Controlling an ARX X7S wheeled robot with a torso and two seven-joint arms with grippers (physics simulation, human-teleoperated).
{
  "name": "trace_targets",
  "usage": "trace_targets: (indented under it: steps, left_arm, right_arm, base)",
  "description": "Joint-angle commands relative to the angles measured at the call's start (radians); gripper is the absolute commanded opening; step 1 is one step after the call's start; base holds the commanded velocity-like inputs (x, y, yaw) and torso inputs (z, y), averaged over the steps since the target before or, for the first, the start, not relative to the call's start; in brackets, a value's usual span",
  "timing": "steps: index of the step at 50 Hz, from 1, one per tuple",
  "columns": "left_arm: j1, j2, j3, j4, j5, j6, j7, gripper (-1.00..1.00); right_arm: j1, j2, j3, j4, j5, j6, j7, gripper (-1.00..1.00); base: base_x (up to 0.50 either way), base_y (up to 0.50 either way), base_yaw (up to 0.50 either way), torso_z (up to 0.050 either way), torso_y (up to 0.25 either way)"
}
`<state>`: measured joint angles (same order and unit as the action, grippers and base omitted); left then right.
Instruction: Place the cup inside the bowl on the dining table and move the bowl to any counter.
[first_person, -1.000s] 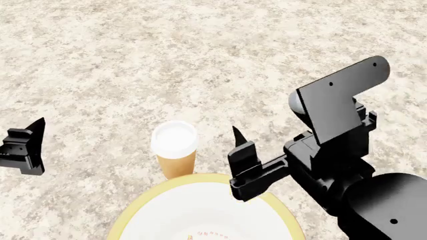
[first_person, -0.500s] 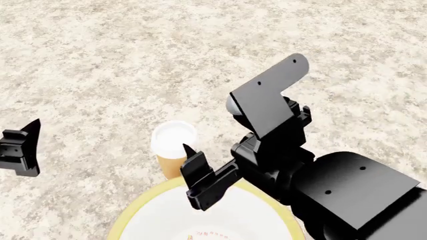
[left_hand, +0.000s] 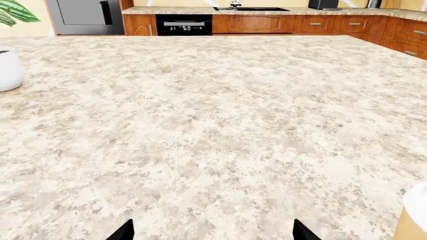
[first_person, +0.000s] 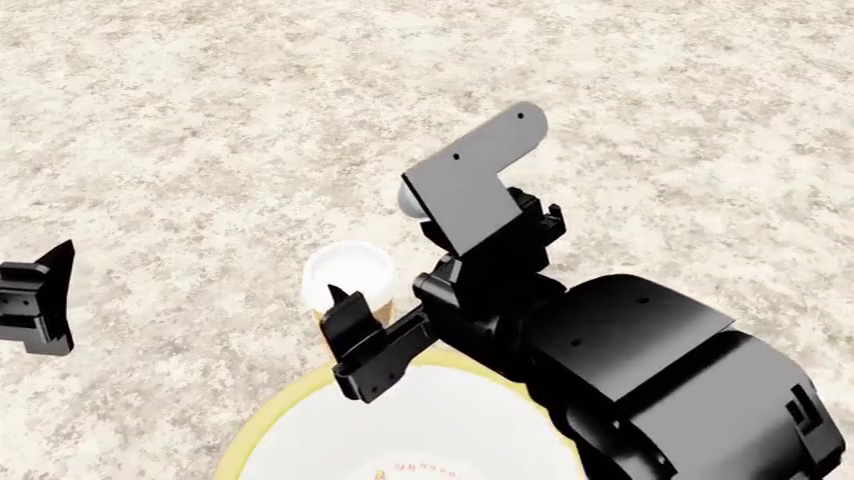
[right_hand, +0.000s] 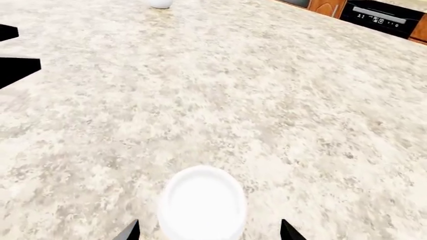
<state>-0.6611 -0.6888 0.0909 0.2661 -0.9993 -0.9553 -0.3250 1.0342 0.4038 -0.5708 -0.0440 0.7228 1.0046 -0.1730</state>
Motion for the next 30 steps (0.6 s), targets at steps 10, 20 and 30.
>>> trace_targets:
  steps: [10,20,30]
  left_arm:
    - [0.013,-0.002,0.001,-0.013,0.010,0.017,0.001,1.00]
    - [0.018,-0.004,0.000,-0.006,0.005,0.014,-0.003,1.00]
    - [0.021,-0.004,0.005,-0.016,0.009,0.017,-0.001,1.00]
  right_arm:
    - [0.051,-0.053,-0.072,0.127,-0.059,-0.052,-0.045,1.00]
    - [0.058,-0.079,-0.099,0.198,-0.079,-0.089,-0.075,1.00]
    - [0.069,-0.113,-0.121,0.282,-0.101,-0.132,-0.101,1.00]
  base:
    - [0.00,0.00,0.00,0.000,0.000]
    - [0.00,0.00,0.00,0.000,0.000]
    - [0.00,0.00,0.00,0.000,0.000]
